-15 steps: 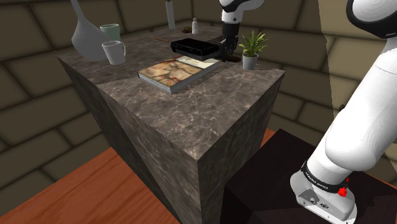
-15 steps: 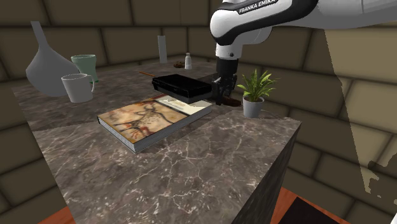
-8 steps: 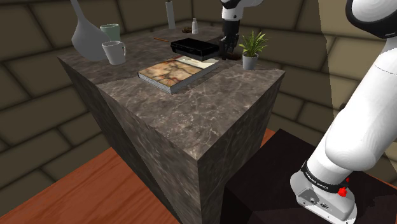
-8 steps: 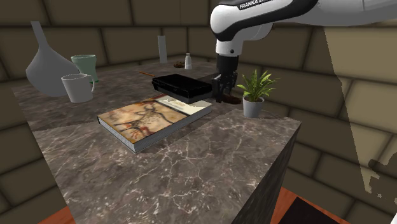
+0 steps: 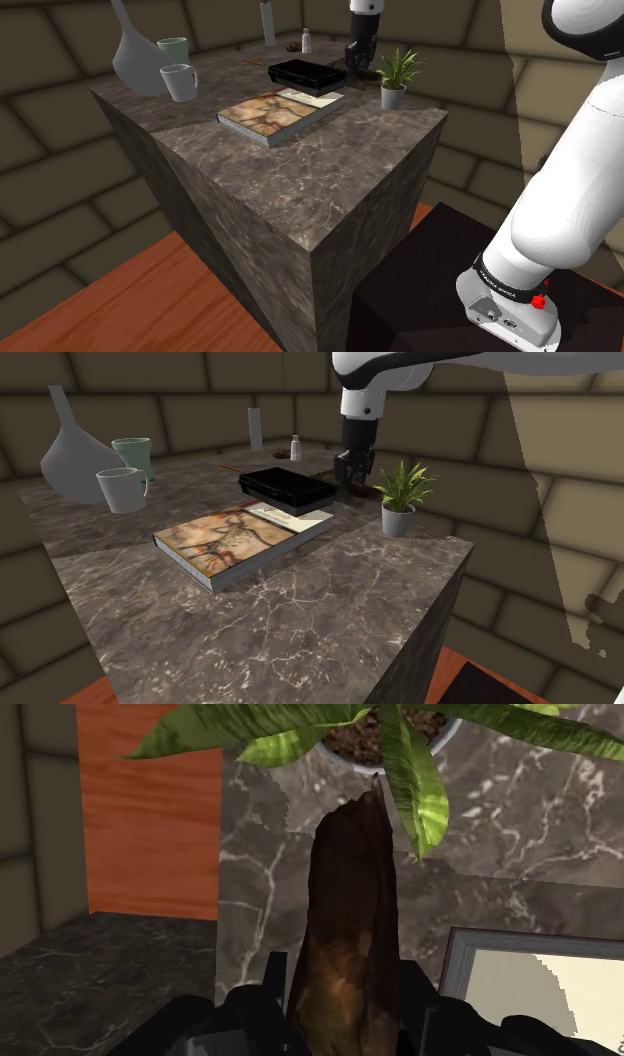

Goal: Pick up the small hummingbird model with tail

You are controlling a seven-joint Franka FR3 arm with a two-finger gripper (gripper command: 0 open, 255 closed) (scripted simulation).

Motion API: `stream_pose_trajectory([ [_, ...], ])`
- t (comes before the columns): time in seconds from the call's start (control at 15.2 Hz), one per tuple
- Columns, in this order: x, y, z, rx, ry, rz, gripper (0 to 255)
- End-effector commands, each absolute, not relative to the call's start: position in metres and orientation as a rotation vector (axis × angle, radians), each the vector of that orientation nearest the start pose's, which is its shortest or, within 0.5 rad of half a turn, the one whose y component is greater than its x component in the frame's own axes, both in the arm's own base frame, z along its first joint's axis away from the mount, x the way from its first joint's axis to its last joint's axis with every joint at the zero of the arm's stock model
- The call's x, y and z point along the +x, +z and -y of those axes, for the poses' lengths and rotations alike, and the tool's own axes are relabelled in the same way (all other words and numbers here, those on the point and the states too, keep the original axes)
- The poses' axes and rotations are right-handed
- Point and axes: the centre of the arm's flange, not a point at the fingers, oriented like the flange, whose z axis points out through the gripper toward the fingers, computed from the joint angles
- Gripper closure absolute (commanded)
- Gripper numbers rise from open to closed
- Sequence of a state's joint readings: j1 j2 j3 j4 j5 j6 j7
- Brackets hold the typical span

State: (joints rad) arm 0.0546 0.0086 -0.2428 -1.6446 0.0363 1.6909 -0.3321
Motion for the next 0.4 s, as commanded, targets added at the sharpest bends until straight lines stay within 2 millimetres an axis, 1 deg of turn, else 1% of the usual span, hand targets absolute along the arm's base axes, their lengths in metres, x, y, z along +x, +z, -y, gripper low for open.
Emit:
stream_pose_trajectory([
  [0.0, 0.559, 0.606, 0.102, -3.110, -0.071, 0.219, 255],
  [0.2, 0.559, 0.622, 0.102, -3.110, -0.071, 0.219, 255],
  [0.33, 0.559, 0.623, 0.102, -3.110, -0.071, 0.219, 255],
])
